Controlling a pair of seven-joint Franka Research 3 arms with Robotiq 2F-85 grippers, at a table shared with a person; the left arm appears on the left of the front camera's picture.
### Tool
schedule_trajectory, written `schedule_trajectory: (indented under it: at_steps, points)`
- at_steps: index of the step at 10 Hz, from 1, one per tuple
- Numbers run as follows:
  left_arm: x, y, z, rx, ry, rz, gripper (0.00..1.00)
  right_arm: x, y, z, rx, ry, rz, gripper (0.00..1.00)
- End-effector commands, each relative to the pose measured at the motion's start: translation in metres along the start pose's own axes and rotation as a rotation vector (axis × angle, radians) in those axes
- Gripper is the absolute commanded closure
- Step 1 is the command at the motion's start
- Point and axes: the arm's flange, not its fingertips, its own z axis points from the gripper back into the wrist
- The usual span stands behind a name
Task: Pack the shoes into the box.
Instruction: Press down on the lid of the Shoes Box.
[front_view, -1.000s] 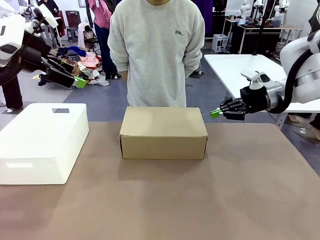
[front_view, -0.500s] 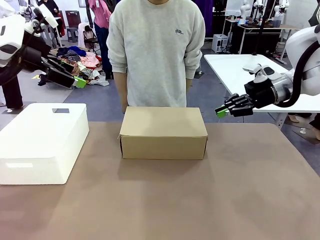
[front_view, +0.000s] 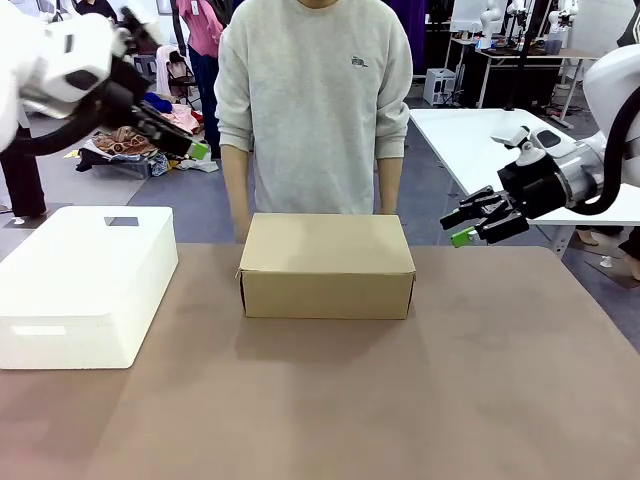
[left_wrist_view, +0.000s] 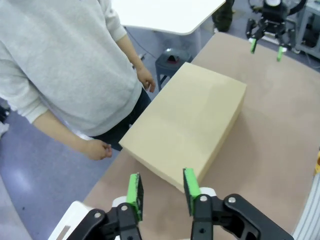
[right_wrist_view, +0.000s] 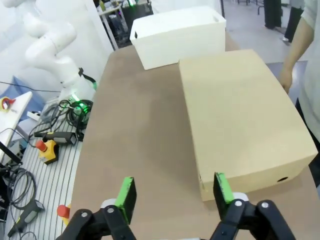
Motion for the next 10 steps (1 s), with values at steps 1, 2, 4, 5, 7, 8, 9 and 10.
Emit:
schedule_trajectory:
  at_steps: [1,2,4,5,7,8,9,10]
  points:
    - [0.019,0.006,-0.023,0.0,0.036,0.029,1.0,0.009,0.02,-0.005,-0.073,0.108,-0.038,0.0]
    - [0.024,0.006,-0.034,-0.005,0.061,0.039,1.0,0.014,0.026,-0.004,-0.102,0.135,-0.034,0.0]
    - [0.029,0.007,-0.062,0.047,0.112,0.069,1.0,0.026,0.038,-0.004,-0.213,0.225,-0.062,0.0]
    - [0.029,0.007,-0.073,0.053,0.13,0.089,1.0,0.032,0.04,-0.005,-0.242,0.265,-0.08,0.0]
    - [0.029,0.01,-0.094,0.064,0.16,0.156,1.0,0.044,0.041,-0.009,-0.314,0.318,-0.102,0.0]
    - [0.029,0.011,-0.101,0.067,0.164,0.17,1.0,0.049,0.043,-0.011,-0.34,0.337,-0.095,0.0]
    - [0.031,0.011,-0.102,0.049,0.14,0.156,1.0,0.039,0.036,0.0,-0.282,0.261,-0.05,0.0]
    - [0.019,0.012,-0.101,0.06,0.172,0.13,1.0,0.039,0.036,0.0,-0.282,0.261,-0.05,0.0]
